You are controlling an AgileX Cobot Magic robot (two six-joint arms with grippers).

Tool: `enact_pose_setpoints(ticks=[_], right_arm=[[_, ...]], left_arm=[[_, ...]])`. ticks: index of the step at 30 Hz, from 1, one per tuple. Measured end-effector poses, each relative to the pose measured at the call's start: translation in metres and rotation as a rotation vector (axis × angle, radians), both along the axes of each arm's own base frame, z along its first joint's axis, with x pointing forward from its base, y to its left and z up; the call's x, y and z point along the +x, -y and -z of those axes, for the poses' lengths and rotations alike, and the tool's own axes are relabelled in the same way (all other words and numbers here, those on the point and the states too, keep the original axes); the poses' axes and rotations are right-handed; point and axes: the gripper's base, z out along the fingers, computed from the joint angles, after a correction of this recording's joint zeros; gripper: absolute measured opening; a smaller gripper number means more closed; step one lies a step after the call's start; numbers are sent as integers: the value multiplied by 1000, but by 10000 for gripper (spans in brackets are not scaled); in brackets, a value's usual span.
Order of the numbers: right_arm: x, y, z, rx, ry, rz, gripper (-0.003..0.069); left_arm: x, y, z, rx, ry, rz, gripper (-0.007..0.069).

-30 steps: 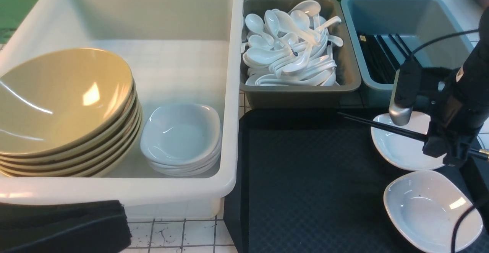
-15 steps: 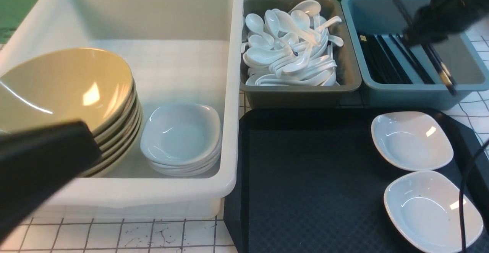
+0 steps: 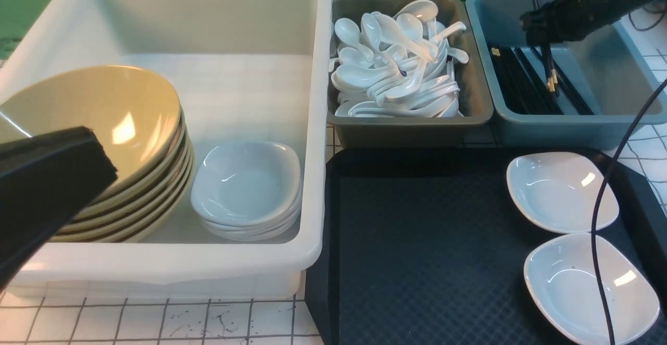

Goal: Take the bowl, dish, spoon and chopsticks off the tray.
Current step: Use the right arm to put the chopsticks into the small storage box on the right, then use the right arm to grab the plate

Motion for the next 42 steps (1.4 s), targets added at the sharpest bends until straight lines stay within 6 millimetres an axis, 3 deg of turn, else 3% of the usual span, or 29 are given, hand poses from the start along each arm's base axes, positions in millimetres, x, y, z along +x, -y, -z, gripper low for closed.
enact_pose_setpoints(ticks=[3,7,8,9,10,12,14,15,18,23,25,28,31,32,33,35,36,39,42], right_arm=[[0,3,1,-43,0,2,170],[-2,5,2,-43,-39,37,419],[-3,5,2,-41,-53,40,444],[-6,5,1,-44,-80,37,516],[-7,5,1,-46,-85,37,526],[-17,4,-8,-42,-158,22,629],[-29,2,-25,-43,-208,-1,649],[-31,2,-30,-43,-209,-4,649],[-59,-3,-71,-44,-269,-46,567],[-92,-12,-122,-39,-195,-41,269],[-110,-19,-131,-33,-209,-44,154],[-152,-41,-147,-34,-230,-75,56],[-202,-72,-142,-64,-308,-112,36],[-203,-74,-137,-68,-325,-114,36],[-229,-90,-130,-104,-365,-140,44],[-260,-105,-111,-149,-441,-163,69],[-265,-108,-107,-160,-455,-170,77],[-304,-132,-77,-247,-550,-255,167],[-327,-146,-53,-319,-623,-306,295]], left_arm=[[0,0,0,1,0,0,-1],[-1,1,2,14,-12,14,-1],[-1,1,2,17,-14,16,-1],[-1,1,2,21,-18,21,-1],[-1,1,3,22,-19,22,-1],[-2,2,3,28,-22,27,-1],[-2,2,4,33,-26,32,-1],[-2,2,4,34,-26,32,-1],[-3,3,5,43,-33,41,-1],[-5,4,9,81,-58,71,-1],[-6,4,11,104,-62,78,-1],[-6,4,13,128,-64,82,-1],[-6,4,14,151,-61,81,-1],[-6,4,14,152,-60,80,-1],[-6,4,15,168,-57,77,-1],[-5,4,16,182,-55,75,-1],[-5,4,16,185,-54,74,-1],[-5,3,17,203,-53,74,-1],[-5,3,18,207,-54,75,-1]])
